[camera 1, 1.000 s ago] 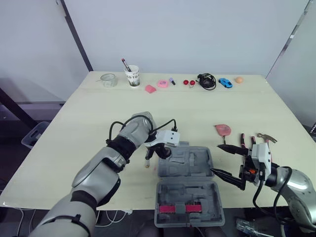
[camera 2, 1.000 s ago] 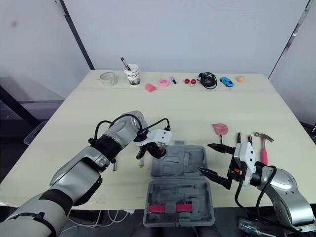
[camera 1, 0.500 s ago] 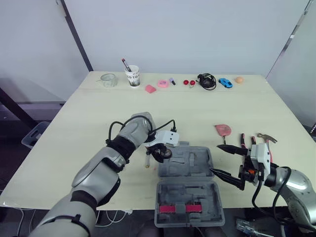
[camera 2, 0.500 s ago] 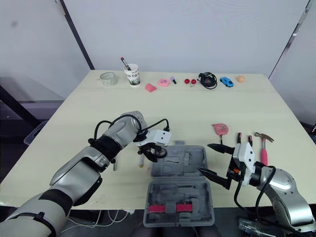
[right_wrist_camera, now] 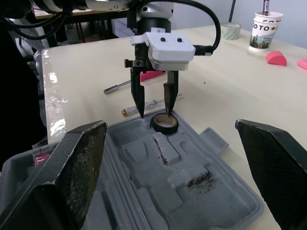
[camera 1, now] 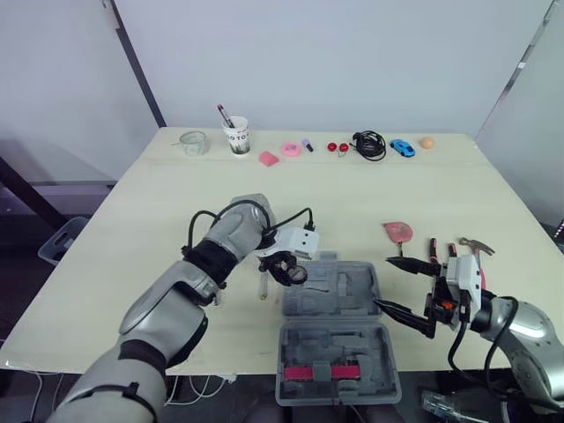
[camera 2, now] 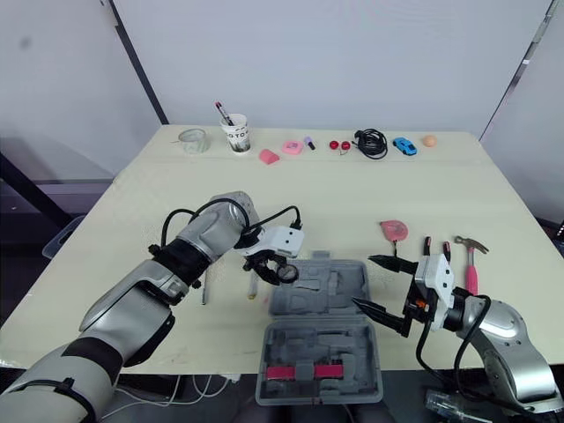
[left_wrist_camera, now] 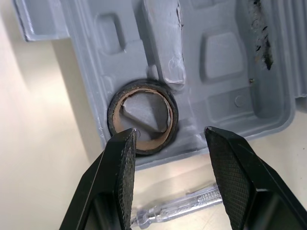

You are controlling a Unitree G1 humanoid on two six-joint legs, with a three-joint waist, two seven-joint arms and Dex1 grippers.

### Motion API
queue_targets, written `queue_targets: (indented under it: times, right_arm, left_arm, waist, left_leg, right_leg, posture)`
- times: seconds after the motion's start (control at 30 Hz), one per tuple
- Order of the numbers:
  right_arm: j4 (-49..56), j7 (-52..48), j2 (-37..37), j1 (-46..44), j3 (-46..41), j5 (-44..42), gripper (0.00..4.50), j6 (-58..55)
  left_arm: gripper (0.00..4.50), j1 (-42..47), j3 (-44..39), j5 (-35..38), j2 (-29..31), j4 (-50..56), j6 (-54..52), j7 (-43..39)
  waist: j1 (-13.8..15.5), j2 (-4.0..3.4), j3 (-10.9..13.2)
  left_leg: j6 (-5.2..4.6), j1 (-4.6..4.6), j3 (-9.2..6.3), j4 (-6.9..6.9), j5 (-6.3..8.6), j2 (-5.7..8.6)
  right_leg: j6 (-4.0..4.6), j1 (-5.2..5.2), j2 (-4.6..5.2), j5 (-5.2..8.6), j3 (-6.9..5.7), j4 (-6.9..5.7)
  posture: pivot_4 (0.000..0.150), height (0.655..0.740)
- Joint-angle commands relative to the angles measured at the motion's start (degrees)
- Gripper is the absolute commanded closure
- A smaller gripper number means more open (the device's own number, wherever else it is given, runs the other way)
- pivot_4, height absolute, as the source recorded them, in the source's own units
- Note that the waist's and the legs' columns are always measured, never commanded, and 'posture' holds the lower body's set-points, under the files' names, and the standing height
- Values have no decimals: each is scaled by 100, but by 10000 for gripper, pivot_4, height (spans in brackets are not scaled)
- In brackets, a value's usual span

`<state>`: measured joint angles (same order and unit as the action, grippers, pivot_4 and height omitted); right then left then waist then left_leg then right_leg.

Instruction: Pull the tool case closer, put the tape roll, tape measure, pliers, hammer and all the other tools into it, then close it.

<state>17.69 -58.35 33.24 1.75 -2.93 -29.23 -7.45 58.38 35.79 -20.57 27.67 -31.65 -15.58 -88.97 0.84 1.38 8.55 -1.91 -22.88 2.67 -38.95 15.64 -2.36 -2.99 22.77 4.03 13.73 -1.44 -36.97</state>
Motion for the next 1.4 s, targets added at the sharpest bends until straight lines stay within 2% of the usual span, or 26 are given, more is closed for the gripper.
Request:
queue_targets:
  times: [0.03,0.33,0.57,0.6,0.67,0.73,0.9,1.0,1.23,1.4]
  right_arm:
    - [42,-17,-35,-31,-27,14,0,164]
    - [43,0,-80,53,-46,53,0,256]
    - [53,17,-92,104,-81,65,0,288]
    - [49,14,-93,116,-82,72,0,302]
    - [46,29,-107,131,-84,84,0,321]
    - [48,62,-127,148,-92,97,0,343]
    - [43,104,-148,177,-78,120,0,396]
    - [44,122,-156,186,-67,129,0,413]
    - [39,148,-164,193,-59,146,0,437]
    - [47,182,-191,166,-30,163,0,427]
  left_arm:
    - [21079,62,-410,411,107,472,-133,-218]
    - [21079,-554,-1638,1722,138,102,513,282]
    - [21079,-1146,-2309,2523,75,-214,738,240]
    - [21079,-1201,-2352,2575,64,-269,785,249]
    - [26445,-1293,-2449,2669,13,-351,862,299]
    - [28665,-1386,-2545,2800,-44,-380,852,329]
    - [28665,-1443,-2600,2901,-111,-626,1078,330]
    - [37165,-1397,-2596,2813,-131,-836,1303,455]
    - [37165,-1362,-2570,2784,-150,-1089,1543,483]
    - [37165,-1365,-2642,2738,-301,-1449,2078,819]
  waist:
    - [-2,0,0]
    - [-10,-1,-1]
    - [0,-2,-1]
    - [-4,-2,-1]
    - [-4,-2,-1]
    - [1,-2,-1]
    - [-2,-2,-1]
    - [-3,-2,-1]
    - [-3,-2,-1]
    - [2,-2,-1]
  left_leg:
    - [0,0,-1,0,0,0]
    - [0,2,-5,0,0,-1]
    - [0,2,-3,-1,0,-1]
    - [0,2,0,-1,0,-1]
    - [0,2,0,-1,0,-1]
    - [0,2,3,-1,0,-1]
    - [0,3,5,-3,0,-1]
    - [0,3,6,-3,0,-1]
    - [0,3,6,-3,0,-1]
    - [0,3,6,-3,0,-1]
  right_leg:
    - [0,0,0,0,0,0]
    - [0,0,0,0,0,-1]
    - [0,0,1,0,0,0]
    - [0,-1,1,0,1,-1]
    - [0,-1,1,0,-1,-1]
    - [0,-1,0,-1,-2,-1]
    - [0,-6,0,0,-5,-1]
    - [0,-6,0,0,-5,0]
    - [0,-6,0,-1,-5,0]
    - [0,-6,0,-1,-6,0]
  posture:
    - [1500,7400]
    - [1500,7400]
    - [1500,7400]
    - [1500,7400]
    - [1500,7400]
    - [1500,7400]
    - [1500,7400]
    - [1500,7400]
    - [1500,7400]
    - [1500,7400]
